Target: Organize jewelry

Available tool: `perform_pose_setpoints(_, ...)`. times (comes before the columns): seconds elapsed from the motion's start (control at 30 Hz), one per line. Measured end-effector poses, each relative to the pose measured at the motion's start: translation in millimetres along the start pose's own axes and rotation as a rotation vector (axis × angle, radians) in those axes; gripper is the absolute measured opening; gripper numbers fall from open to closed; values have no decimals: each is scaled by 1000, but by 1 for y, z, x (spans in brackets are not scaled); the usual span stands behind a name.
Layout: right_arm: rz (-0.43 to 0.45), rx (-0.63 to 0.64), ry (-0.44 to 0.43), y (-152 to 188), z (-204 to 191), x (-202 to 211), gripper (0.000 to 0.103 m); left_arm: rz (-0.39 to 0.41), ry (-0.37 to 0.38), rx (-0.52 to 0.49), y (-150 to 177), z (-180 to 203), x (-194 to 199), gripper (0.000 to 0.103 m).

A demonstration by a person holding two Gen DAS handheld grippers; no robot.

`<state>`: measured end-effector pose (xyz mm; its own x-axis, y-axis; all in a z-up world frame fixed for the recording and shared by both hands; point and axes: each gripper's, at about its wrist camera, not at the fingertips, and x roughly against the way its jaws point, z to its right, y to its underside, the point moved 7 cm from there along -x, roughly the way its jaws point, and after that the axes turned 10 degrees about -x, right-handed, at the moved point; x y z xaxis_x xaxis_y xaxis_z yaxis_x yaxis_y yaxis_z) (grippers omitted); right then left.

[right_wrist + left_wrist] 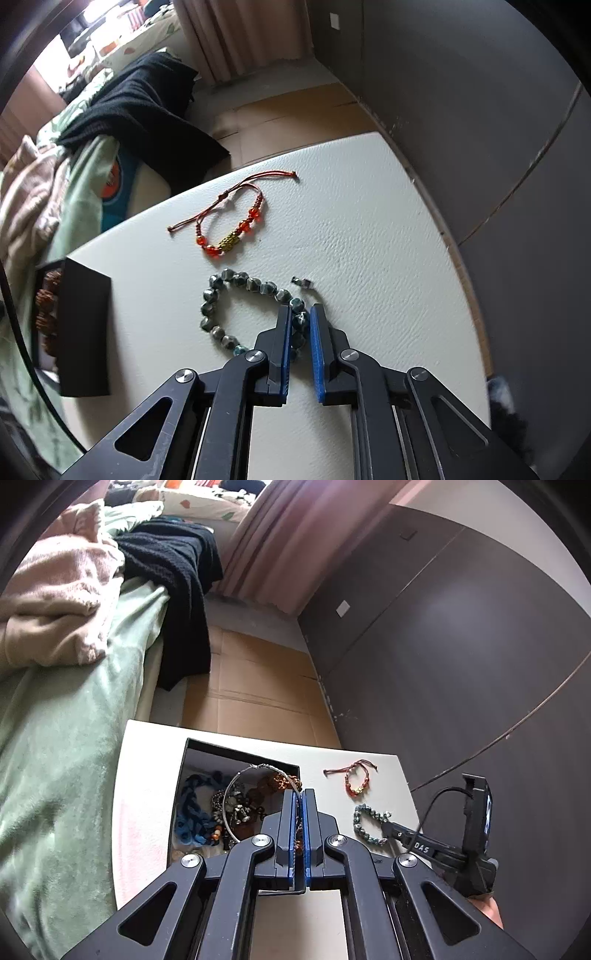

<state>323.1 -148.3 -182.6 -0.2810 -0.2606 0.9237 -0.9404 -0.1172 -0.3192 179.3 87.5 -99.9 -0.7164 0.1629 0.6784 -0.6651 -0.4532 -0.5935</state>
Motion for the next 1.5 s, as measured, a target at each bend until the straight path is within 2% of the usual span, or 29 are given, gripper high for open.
perform_pose_setpoints(0.03, -3, -21, -30, -1, 1, 3, 11, -2, 4, 7, 0, -1, -1, 2)
perform_pose_setpoints(0.1, 6, -44, -84, -2, 0, 12, 11, -46, 0, 12, 2, -2, -7, 10)
perform_pose_setpoints(0.13, 10, -51, -109, -2, -2, 17, 11, -76, -14, 19, 4, -4, -11, 24)
perform_pose_setpoints(0.17, 16, -57, -148, -2, -5, 24, 11, -76, -17, 28, 5, -6, -11, 42)
perform_pose_setpoints(0.2, 19, -60, -193, -2, -9, 30, 11, -65, -17, 38, 5, -8, -10, 51)
perform_pose_setpoints(0.23, 14, -67, -249, -2, -14, 35, 11, -48, -25, 50, 3, -11, -7, 68)
perform_pose_setpoints(0.27, 7, -72, -308, -1, -19, 40, 11, -33, -33, 54, 1, -12, -4, 73)
perform_pose_setpoints(0.43, 2, -88, -479, 3, -39, 60, 11, 2, -43, 72, -5, -20, 8, 75)
perform_pose_setpoints(0.63, 29, -65, -588, 11, -63, 84, 11, 4, -62, 63, -7, -24, 16, 75)
perform_pose_setpoints(0.73, 38, -54, -654, 12, -88, 93, 11, 16, -75, 62, -10, -26, 22, 75)
perform_pose_setpoints(0.83, 54, -39, -692, 14, -104, 101, 11, 30, -82, 68, -14, -33, 31, 76)
perform_pose_setpoints(1.03, 44, -17, -771, 25, -137, 109, 11, 66, -101, 106, -19, -53, 50, 94)
perform_pose_setpoints(1.13, 37, 8, -786, 32, -156, 108, 11, 75, -102, 128, -19, -63, 56, 96)
perform_pose_setpoints(1.23, 36, 1, -805, 37, -171, 104, 12, 92, -80, 158, -20, -73, 62, 103)
perform_pose_setpoints(1.33, 4, 23, -817, 44, -191, 94, 13, 96, -84, 178, -20, -78, 64, 103)
perform_pose_setpoints(1.37, -17, 33, -812, 46, -194, 91, 14, 90, -88, 181, -19, -80, 63, 103)
perform_pose_setpoints(1.4, -50, 38, -807, 49, -197, 85, 20, 87, -89, 181, -19, -80, 63, 103)
perform_pose_setpoints(1.43, -61, 27, -802, 49, -195, 82, 32, 84, -90, 178, -18, -80, 62, 103)
perform_pose_setpoints(1.5, -44, -3, -780, 45, -185, 79, 48, 76, -89, 172, -17, -79, 60, 103)
